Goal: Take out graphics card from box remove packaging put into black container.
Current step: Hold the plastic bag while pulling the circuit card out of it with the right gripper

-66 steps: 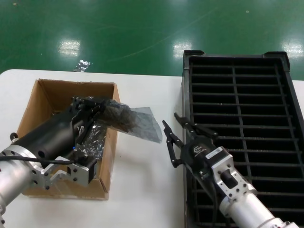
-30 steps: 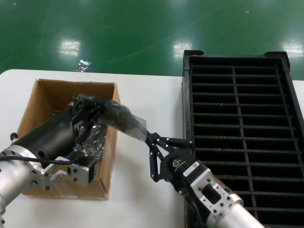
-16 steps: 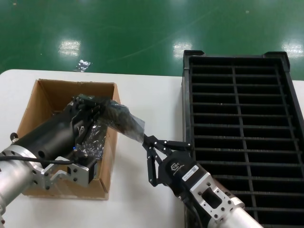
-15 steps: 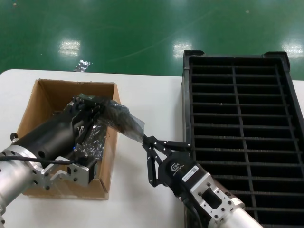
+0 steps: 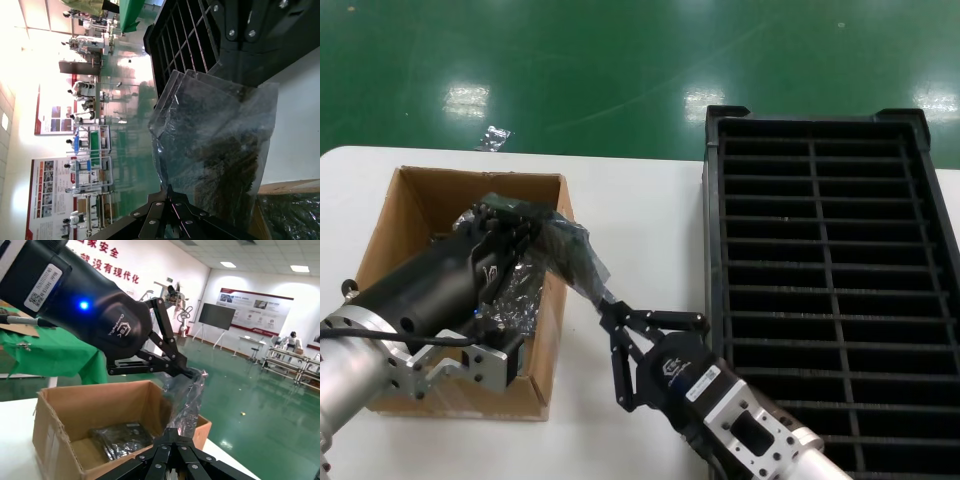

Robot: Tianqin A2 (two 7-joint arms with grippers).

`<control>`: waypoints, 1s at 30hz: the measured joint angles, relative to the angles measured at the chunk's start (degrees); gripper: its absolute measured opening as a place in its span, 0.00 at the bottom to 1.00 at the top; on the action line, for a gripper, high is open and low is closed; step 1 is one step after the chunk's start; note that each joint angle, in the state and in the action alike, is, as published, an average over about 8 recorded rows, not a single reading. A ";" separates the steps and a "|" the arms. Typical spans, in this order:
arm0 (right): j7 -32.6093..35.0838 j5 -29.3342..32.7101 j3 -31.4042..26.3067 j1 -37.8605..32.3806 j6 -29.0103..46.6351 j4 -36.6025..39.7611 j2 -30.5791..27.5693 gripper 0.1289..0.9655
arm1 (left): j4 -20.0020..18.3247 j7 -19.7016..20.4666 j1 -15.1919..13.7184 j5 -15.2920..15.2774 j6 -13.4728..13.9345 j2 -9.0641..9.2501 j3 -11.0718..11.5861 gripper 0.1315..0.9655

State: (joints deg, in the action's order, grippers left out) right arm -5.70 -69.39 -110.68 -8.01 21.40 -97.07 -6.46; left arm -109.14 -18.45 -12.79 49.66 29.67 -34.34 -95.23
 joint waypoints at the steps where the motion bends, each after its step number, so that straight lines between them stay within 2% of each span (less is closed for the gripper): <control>1: -0.02 0.13 -0.04 0.06 0.09 -0.06 0.10 0.00 | 0.00 0.00 0.00 0.00 0.00 0.00 0.00 0.01; 20: -1.88 5.03 1.53 1.66 2.25 -1.40 2.11 0.00 | 0.00 0.00 0.00 0.00 0.00 0.00 0.00 0.01; 30: 0.12 2.91 1.32 -0.34 0.87 1.60 2.44 0.00 | 0.00 0.00 0.00 0.00 0.00 0.00 0.00 0.01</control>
State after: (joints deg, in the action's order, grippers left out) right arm -5.58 -66.48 -109.36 -8.35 22.27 -95.46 -4.02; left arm -109.14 -18.45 -12.79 49.66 29.67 -34.34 -95.23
